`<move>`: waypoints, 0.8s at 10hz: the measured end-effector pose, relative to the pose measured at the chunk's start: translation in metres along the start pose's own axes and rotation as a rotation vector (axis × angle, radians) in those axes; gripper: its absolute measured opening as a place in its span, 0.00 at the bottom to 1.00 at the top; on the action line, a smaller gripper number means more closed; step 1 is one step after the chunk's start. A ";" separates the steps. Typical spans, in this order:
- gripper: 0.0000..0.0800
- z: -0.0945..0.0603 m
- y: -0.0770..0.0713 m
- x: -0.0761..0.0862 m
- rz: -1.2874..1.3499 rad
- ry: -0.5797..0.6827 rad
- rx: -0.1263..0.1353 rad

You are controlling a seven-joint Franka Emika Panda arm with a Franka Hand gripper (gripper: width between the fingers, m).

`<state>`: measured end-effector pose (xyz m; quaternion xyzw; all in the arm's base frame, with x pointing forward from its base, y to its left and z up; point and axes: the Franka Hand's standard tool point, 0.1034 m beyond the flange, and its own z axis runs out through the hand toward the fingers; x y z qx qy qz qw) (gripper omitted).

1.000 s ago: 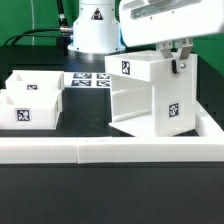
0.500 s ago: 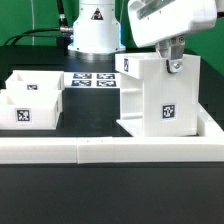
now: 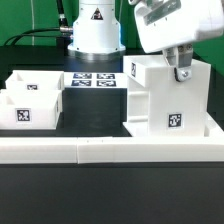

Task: Assemble drawer

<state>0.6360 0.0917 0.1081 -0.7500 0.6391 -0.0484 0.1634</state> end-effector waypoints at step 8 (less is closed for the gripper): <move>0.07 0.013 -0.011 -0.007 0.089 -0.053 -0.087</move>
Offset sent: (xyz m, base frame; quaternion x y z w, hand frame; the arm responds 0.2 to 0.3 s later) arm 0.0266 0.0099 -0.0120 -0.0286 0.0036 0.0404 0.9988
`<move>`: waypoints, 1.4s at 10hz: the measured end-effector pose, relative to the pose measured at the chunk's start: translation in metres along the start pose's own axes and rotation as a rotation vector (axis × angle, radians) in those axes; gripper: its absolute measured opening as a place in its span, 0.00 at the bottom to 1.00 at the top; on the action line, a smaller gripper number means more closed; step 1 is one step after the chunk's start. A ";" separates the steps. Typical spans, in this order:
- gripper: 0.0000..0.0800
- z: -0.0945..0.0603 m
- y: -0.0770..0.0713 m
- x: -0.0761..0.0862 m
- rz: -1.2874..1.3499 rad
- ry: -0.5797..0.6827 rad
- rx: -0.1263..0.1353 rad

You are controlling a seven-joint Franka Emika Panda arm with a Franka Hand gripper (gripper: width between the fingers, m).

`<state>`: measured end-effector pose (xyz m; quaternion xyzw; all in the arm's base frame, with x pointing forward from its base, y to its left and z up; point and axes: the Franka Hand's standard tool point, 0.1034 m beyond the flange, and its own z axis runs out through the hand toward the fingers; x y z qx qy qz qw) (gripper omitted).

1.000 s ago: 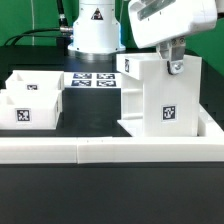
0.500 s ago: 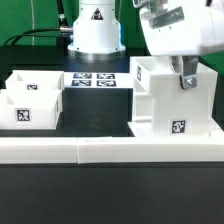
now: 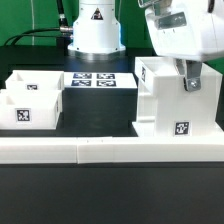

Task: Assemble drawer

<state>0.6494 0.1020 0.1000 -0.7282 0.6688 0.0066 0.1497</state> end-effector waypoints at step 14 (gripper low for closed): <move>0.81 -0.064 0.027 -0.007 -0.362 -0.014 0.013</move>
Offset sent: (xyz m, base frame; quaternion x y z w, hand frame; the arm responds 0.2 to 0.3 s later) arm 0.0000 0.0000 0.0000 0.0000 0.0000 0.0000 1.0000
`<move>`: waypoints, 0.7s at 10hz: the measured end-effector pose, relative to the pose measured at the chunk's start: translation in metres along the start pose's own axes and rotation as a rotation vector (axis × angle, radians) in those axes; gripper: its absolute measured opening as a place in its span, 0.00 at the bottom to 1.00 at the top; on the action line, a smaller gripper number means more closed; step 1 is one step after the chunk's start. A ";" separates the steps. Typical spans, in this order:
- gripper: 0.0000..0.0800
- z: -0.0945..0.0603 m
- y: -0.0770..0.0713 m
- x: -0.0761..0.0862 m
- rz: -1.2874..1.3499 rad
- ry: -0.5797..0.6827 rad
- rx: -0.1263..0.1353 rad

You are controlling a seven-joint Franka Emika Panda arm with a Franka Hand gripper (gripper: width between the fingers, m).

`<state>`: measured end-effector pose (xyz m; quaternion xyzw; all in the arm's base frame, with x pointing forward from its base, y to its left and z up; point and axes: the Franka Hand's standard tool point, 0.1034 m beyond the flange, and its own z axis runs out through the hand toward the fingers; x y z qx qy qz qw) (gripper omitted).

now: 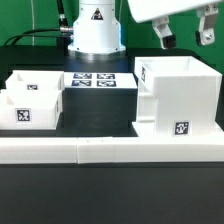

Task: Assemble drawer

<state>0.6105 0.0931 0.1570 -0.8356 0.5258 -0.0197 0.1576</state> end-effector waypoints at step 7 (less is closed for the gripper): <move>0.81 -0.002 0.032 0.027 -0.706 -0.098 -0.176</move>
Offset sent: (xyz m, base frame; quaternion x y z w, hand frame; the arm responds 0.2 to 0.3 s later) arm -0.0064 -0.0318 -0.0035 -0.1967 -0.0463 -0.4196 0.8849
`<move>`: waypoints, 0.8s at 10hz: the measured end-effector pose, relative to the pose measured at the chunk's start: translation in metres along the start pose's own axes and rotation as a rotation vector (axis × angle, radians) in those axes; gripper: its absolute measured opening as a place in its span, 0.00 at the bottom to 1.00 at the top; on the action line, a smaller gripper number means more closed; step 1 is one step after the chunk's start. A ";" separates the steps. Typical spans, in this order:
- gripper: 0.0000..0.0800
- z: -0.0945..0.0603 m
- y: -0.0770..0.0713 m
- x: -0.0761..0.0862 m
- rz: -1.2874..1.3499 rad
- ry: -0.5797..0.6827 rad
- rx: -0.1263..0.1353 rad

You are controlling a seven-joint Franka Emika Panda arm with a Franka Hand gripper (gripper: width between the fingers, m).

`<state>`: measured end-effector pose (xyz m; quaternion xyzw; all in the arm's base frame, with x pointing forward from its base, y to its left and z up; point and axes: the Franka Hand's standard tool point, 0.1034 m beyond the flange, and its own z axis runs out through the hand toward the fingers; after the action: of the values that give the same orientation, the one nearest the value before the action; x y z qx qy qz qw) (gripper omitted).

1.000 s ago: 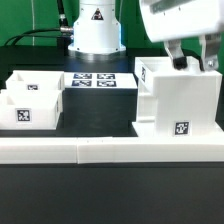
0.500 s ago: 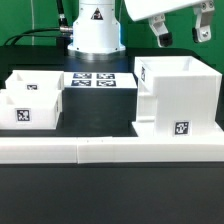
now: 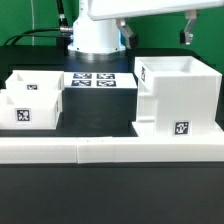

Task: Assemble drawer

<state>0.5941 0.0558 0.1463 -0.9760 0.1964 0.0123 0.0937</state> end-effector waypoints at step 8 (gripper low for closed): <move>0.81 0.004 0.081 -0.005 -0.384 0.024 -0.078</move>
Offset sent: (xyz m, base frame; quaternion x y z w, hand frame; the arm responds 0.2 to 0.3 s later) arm 0.0000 0.0000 0.0000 0.0000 0.0000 -0.1296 0.9916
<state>0.5582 -0.0153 0.1279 -0.9984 0.0071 -0.0099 0.0543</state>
